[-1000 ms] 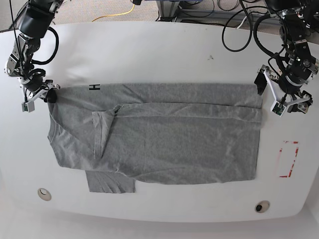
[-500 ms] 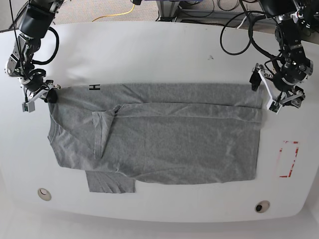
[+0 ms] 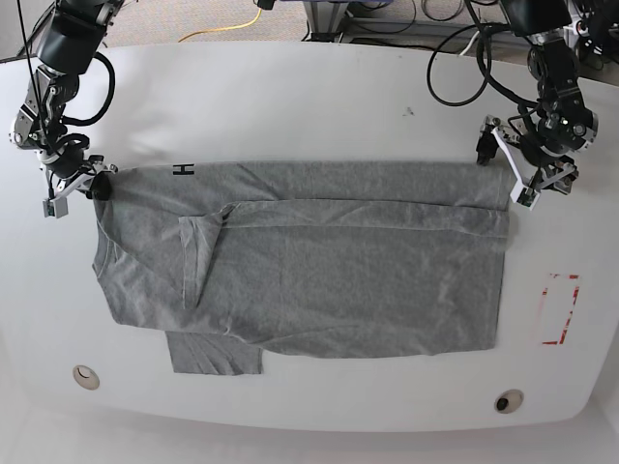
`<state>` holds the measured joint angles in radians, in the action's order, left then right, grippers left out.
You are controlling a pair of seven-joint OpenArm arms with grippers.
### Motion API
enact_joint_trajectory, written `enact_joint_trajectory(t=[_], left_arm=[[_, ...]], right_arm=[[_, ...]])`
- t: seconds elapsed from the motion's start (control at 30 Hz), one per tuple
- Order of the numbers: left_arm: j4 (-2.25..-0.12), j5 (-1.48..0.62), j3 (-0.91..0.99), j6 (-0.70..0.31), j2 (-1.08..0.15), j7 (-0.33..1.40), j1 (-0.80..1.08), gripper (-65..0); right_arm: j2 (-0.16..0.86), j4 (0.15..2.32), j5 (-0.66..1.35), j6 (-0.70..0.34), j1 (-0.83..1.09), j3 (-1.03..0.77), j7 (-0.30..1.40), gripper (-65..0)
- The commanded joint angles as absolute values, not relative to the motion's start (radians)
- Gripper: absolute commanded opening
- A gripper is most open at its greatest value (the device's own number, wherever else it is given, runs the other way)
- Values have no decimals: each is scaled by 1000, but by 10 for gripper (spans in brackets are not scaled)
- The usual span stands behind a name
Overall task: Layout the t-shirt on the table in an organized manner, then fold the t-shirt properly
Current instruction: 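Grasp the folded edge corners with both grippers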
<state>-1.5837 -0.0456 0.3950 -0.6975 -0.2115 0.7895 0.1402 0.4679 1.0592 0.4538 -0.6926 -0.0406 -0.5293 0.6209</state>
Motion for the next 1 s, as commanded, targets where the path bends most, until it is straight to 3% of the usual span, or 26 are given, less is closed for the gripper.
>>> enact_joint_trajectory(t=[0.0, 0.23, 0.3, 0.53, 0.63, 0.97], left_arm=[[-1575, -44, 397, -698, -222, 762, 120, 0], [-1515, -44, 381, -698, -223, 756, 117, -1], [-1506, -44, 369, -698, -225, 756, 117, -63], [-1504, -44, 346, -698, -223, 756, 117, -512], [-1504, -44, 346, -698, -223, 756, 117, -650], [-1590, -41, 354, -698, -234, 762, 173, -650]], right_arm=[[487, 1078, 467, -698, -51, -535, 613, -583], [486, 1078, 498, -698, -51, -535, 615, -583], [487, 1078, 518, -698, -50, -535, 615, -583], [492, 1079, 561, -698, -33, -533, 615, -583], [492, 1079, 558, -698, -31, -533, 615, -583], [493, 1107, 556, -698, 1, -547, 647, -591]])
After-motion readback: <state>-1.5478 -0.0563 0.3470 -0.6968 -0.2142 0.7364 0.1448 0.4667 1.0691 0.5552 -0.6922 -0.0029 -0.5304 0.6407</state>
